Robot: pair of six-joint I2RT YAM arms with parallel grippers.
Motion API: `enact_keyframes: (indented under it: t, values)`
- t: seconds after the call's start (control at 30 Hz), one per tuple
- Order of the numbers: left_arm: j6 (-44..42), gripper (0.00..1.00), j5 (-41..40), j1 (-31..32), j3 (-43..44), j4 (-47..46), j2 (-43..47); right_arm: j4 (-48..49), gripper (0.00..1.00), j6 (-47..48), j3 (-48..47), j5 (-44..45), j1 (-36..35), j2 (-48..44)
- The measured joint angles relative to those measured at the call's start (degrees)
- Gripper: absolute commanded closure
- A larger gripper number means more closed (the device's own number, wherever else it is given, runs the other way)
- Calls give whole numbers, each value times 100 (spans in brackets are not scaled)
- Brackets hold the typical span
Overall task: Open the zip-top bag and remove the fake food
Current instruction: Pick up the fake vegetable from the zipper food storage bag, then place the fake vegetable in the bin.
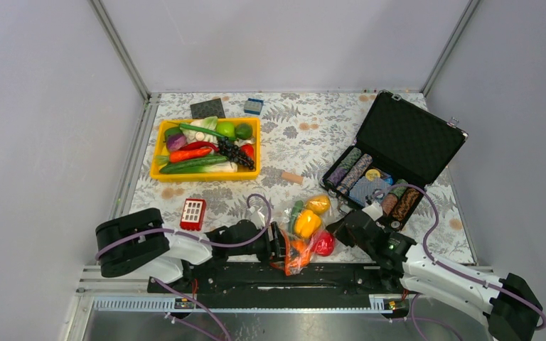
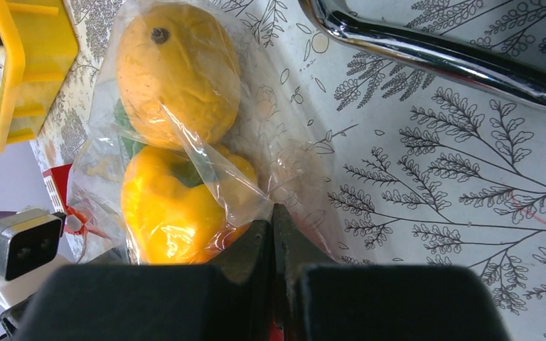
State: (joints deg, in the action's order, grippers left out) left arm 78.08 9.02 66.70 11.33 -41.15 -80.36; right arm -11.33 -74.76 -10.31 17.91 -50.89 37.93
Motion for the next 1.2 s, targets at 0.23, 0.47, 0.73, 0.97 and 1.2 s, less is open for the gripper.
enact_keyframes:
  t: [0.23,0.47,0.73,0.97,1.2]
  values:
    - [-72,50,-105,0,33,573,647,-216,100,0,0,-2,0,-295]
    - [-483,50,-531,-76,389,2194,2153,-1088,100,44,-28,345,-2,-1191]
    - [-813,53,-839,-496,579,3993,2970,-2098,100,98,-319,940,-7,-1902]
    - [-1008,53,-1128,-1178,704,5829,3930,-2465,100,96,-380,1174,-7,-2041]
    - [-1779,52,-1394,-2328,1961,7528,4417,-2520,100,98,-380,1224,-7,-2006]
